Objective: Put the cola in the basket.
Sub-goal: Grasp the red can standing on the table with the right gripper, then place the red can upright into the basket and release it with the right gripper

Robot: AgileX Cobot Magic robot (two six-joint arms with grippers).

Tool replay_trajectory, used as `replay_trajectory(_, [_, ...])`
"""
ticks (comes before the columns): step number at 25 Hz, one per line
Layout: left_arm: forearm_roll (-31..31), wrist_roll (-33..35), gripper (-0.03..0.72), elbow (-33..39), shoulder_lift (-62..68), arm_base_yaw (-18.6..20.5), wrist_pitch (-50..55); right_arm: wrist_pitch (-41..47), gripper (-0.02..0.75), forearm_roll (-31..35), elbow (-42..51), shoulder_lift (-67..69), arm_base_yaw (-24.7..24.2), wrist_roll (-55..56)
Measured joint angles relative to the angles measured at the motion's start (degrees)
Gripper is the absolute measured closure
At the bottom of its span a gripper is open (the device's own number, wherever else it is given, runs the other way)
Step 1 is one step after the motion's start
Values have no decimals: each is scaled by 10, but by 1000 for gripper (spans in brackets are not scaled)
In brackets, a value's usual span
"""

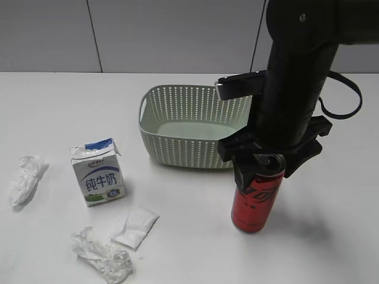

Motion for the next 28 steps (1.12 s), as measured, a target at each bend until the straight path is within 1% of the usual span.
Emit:
replay_trajectory(3, [0, 0, 448, 0, 0, 0, 0, 1, 164, -1, 0, 1, 0, 0])
replay_trajectory(7, [0, 0, 448, 0, 0, 0, 0, 11, 234, -1, -1, 1, 0, 0])
replay_trajectory(12, [0, 0, 448, 0, 0, 0, 0, 41, 234, -1, -27, -5, 0, -6])
replay_trajectory(16, [0, 0, 448, 0, 0, 0, 0, 53, 234, 12, -82, -28, 0, -29])
replay_trajectory(21, [0, 0, 448, 0, 0, 0, 0, 57, 234, 16, -182, -43, 0, -65])
replay_trajectory(24, [0, 0, 448, 0, 0, 0, 0, 58, 234, 7, -244, -41, 0, -84])
replay_trajectory(28, [0, 0, 448, 0, 0, 0, 0, 61, 234, -24, -328, -8, 0, -124])
